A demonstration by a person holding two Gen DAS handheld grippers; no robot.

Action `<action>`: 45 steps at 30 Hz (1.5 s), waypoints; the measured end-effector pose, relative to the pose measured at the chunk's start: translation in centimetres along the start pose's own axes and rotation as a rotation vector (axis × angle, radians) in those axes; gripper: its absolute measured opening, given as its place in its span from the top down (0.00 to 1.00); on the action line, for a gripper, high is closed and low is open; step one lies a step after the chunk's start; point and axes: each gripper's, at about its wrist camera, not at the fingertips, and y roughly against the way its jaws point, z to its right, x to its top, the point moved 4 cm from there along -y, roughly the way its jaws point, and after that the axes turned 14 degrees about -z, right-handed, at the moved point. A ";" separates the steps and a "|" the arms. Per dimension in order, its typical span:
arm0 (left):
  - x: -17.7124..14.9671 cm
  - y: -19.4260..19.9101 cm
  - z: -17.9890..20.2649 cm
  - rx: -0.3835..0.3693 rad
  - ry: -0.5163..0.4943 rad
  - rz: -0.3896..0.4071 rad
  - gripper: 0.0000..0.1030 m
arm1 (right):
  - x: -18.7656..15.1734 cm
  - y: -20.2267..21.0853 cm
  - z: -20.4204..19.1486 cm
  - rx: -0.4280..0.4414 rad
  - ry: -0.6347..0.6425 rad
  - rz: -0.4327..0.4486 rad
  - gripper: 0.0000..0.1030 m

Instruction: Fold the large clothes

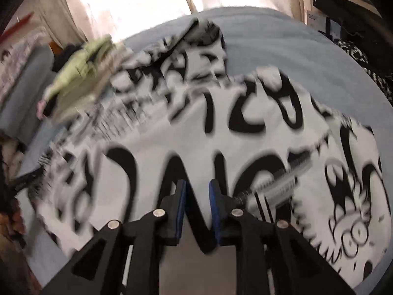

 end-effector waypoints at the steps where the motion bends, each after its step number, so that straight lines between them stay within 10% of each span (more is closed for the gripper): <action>1: -0.2 -0.1 -0.3 -0.009 -0.002 0.008 0.96 | -0.5 0.0 0.8 -0.005 -0.016 0.004 0.82; 7: -1.1 -0.3 -0.8 0.005 -0.039 0.043 0.97 | -2.7 3.3 11.4 -0.161 -0.241 0.077 0.91; 12: -1.0 -0.8 -0.7 0.021 -0.044 0.054 0.97 | -4.7 4.9 16.2 -0.001 -0.382 0.140 1.00; 45: -0.6 2.1 2.0 0.036 -0.045 0.042 0.92 | -5.0 3.7 13.8 -0.111 -0.285 0.191 0.81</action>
